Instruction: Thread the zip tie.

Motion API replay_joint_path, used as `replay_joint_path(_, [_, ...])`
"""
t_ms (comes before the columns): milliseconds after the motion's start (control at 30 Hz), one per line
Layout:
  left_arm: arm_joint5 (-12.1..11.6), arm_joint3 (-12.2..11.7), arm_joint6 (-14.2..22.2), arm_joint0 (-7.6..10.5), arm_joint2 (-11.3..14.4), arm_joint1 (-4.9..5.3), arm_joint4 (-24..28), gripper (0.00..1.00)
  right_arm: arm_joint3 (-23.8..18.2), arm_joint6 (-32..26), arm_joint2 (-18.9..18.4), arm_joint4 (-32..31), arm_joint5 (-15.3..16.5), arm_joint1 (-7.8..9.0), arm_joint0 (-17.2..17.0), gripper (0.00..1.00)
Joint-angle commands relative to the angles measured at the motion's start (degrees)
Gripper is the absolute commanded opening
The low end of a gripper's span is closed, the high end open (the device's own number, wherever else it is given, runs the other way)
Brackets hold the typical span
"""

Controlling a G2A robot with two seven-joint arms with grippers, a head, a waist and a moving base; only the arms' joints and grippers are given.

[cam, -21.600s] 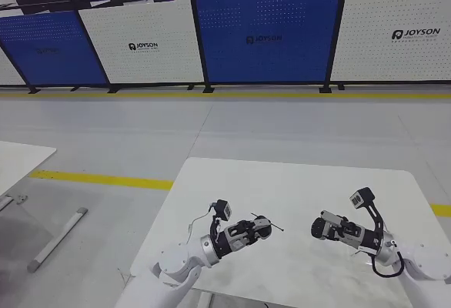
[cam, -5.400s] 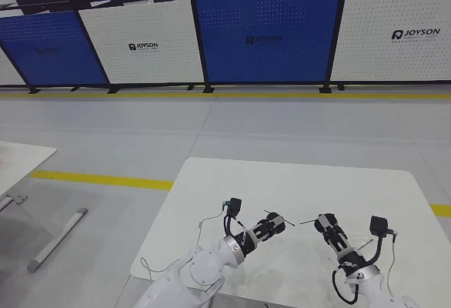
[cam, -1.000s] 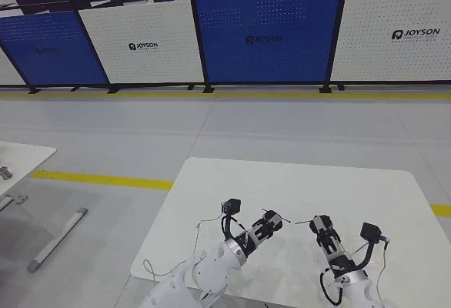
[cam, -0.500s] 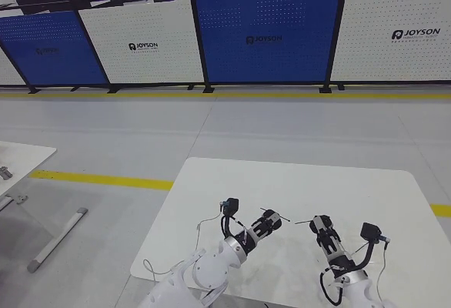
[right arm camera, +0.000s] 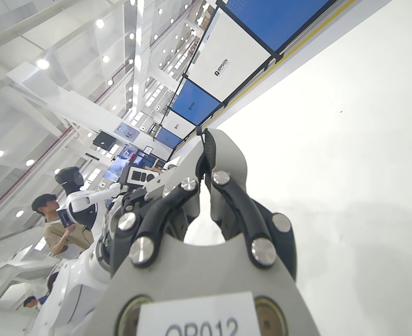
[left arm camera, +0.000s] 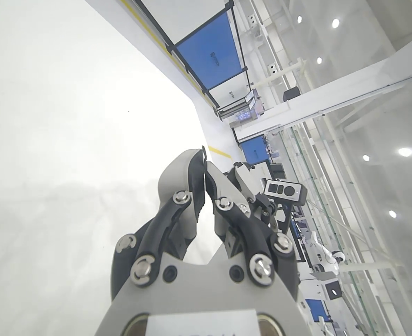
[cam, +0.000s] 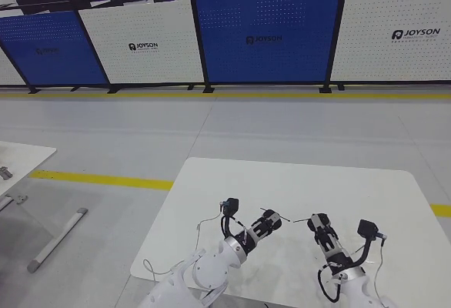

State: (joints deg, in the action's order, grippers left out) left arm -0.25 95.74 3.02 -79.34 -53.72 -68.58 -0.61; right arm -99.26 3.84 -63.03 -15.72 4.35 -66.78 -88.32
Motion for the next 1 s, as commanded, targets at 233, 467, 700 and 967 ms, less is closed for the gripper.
replay_joint_path(233, [0.0,0.0,0.0,0.0,0.0,0.0,0.0,0.0,0.96,-0.11,0.4,-0.43,0.33,-0.66,0.56,0.0])
replay_joint_path(467, [0.0,0.0,0.0,0.0,0.0,0.0,0.0,0.0,1.48,-0.05,0.74,-1.54,-0.56,-1.18,0.93,0.0])
replay_joint_path(700, [0.0,0.0,0.0,0.0,0.0,0.0,0.0,0.0,1.68,0.18,0.63,-1.28,0.09,-1.62,0.96,0.0])
replay_joint_path(967, [0.0,0.0,0.0,0.0,0.0,0.0,0.0,0.0,1.0,0.08,-0.15,-1.69,0.14,-1.93,0.32,0.0])
